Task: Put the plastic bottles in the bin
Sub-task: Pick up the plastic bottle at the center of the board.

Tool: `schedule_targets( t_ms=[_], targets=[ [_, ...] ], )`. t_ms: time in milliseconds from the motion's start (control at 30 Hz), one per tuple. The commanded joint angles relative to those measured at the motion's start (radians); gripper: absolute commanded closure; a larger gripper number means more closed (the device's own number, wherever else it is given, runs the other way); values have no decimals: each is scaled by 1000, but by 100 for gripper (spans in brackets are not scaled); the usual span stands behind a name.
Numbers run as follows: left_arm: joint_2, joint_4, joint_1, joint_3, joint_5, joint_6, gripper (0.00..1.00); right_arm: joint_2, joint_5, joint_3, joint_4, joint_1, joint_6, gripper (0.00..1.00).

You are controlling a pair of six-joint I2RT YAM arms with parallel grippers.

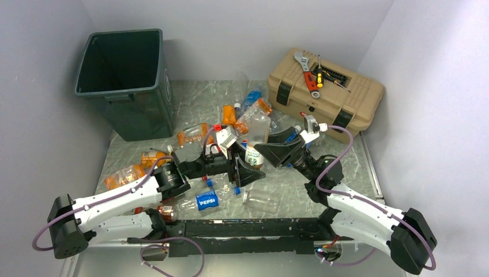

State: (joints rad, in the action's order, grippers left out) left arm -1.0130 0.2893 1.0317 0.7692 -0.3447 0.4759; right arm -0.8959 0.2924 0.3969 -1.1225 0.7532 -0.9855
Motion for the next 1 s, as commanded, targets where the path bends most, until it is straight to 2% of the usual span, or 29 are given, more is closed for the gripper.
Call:
schedule_targets(
  t_ms=[0, 100, 233, 300, 367, 400, 500, 567, 633, 900, 967],
  targets=[
    [29, 40, 3, 28, -18, 9, 38, 30, -19, 19, -47, 12, 25, 74],
    [38, 30, 2, 24, 1, -3, 55, 32, -11, 21, -31, 14, 27, 73],
    [36, 34, 3, 22, -11, -5, 70, 36, -9, 23, -6, 15, 28, 69],
    [34, 29, 2, 26, -19, -14, 83, 40, -6, 25, 13, 15, 27, 66],
    [35, 23, 2, 31, -28, -25, 97, 45, 5, 34, 46, 15, 21, 57],
    [37, 11, 2, 35, -28, -31, 100, 49, 11, 40, 70, 15, 21, 50],
    [50, -59, 3, 60, -5, -58, 100, 80, 37, 84, 205, 15, 46, 21],
    [69, -128, 3, 82, 20, -82, 100, 123, 35, 118, 332, 15, 87, 8],
    [98, -200, 2, 104, 58, -119, 100, 172, 19, 153, 463, 15, 137, 1],
    [196, -506, 2, 246, 229, -313, 100, 275, -1, 328, 940, 14, 330, 0],
    [209, -585, 2, 298, 319, -385, 100, 298, -50, 397, 1088, 14, 383, 0]
  ],
)
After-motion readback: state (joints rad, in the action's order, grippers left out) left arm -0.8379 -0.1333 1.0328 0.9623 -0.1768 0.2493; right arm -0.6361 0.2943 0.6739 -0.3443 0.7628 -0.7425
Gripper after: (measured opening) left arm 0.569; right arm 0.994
